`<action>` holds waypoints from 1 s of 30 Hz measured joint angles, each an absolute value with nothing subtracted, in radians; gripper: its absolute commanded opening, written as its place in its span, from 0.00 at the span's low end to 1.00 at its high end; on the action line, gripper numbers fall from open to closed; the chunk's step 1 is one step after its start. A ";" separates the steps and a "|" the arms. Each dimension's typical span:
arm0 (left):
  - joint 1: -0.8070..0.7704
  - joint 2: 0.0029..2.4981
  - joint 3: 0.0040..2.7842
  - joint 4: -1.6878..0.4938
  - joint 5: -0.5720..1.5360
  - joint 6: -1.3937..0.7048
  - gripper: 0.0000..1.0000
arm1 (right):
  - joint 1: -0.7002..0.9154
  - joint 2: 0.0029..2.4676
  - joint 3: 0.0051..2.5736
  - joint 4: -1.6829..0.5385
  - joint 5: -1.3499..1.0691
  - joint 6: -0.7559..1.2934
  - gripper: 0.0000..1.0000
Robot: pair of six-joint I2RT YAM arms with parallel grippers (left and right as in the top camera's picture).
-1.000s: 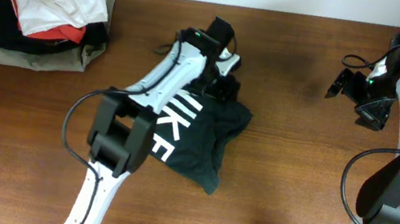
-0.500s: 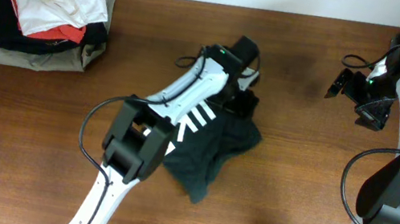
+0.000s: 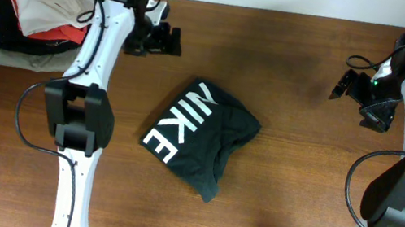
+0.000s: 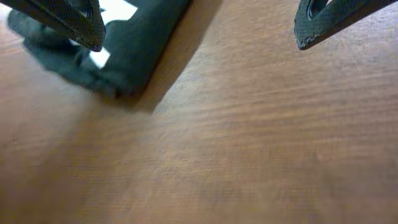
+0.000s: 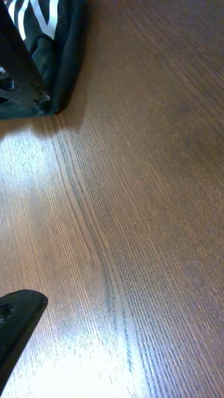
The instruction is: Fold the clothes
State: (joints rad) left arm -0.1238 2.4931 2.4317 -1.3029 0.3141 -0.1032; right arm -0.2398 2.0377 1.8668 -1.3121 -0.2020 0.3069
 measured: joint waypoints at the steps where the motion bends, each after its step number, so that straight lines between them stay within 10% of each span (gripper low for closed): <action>1: -0.123 2.493 2.411 -1.310 0.311 -0.092 0.95 | -0.240 2.038 1.867 -1.312 -0.202 0.307 0.99; 11: -0.127 2.496 2.262 -1.285 0.163 -0.058 0.01 | -0.240 2.038 1.867 -1.312 -0.202 0.307 0.99; 30: -0.141 2.496 2.126 -1.417 0.184 -0.056 0.01 | -0.240 2.038 1.867 -1.312 -0.202 0.307 0.99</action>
